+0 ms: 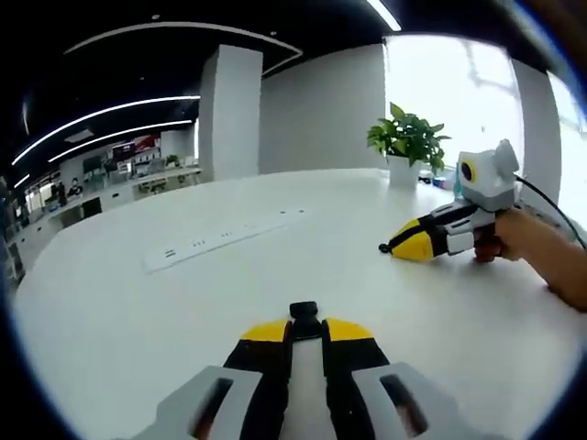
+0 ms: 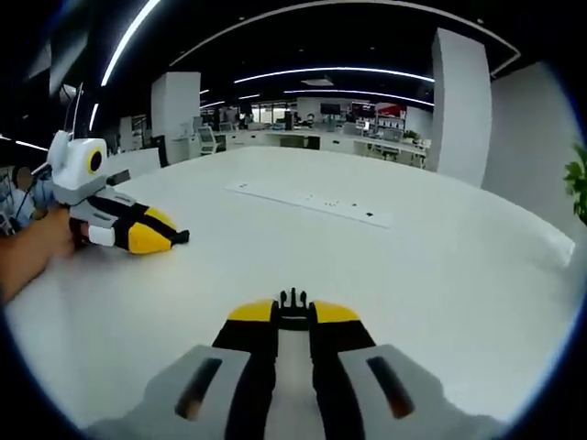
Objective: Snap the two parts of the plastic buckle together until the buckle closes and remains connected.
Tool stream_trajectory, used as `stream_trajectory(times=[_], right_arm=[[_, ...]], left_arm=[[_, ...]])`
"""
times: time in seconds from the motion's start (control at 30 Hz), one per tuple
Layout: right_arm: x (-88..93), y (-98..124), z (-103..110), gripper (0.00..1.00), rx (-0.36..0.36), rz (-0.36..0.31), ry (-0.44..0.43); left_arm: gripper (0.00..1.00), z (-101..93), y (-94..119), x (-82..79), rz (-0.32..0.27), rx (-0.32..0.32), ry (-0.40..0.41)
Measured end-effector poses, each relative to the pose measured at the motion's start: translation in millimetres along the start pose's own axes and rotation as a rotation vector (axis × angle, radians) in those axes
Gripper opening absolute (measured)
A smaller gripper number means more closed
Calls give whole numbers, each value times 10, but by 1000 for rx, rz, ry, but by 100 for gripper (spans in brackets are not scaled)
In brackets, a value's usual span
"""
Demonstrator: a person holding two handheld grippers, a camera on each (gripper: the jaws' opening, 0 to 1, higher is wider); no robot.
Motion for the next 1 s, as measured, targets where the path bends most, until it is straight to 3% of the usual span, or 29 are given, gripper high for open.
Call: stream_trajectory(times=[0.47, 0.53, 0.57, 0.63, 0.7, 0.8, 0.9, 1.0], right_arm=[[4, 17, -14, 12, -30, -2, 17], [-5, 12, -18, 12, -35, -3, 21], [-19, 10, -1, 12, -48, -9, 24], [-82, 14, 52, 12, -91, -41, 5], [-121, 36, 51, 12, -87, -50, 20], [-269, 93, 30, 12, -74, -128, 67], [-452, 219, 10, 11, -50, -229, 92], [-482, 282, 27, 11, -60, -238, 103]], left_arm=[[11, 19, 30, -1, -14, 91, -59], [11, -51, 67, -17, -13, 174, -82], [11, -82, 75, -6, -4, 181, -70], [11, -56, 86, 1, 4, 172, -118], [11, -57, 115, -27, -18, 174, -142], [11, -84, 169, -116, -121, 223, -195], [11, -64, 231, -121, -118, 244, -177], [11, 34, 148, -180, -113, 224, -192]])
Point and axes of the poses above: the point that each gripper's makers call its tool centre point, and the gripper's own axes: y roughly backward along the fingers, z roughly to its left, x roughly out of its underside, the point moved 4 cm from there along y, roughly backward along the fingers, and after that the axes turned 11 degrees about -x, right-handed, at the moved point
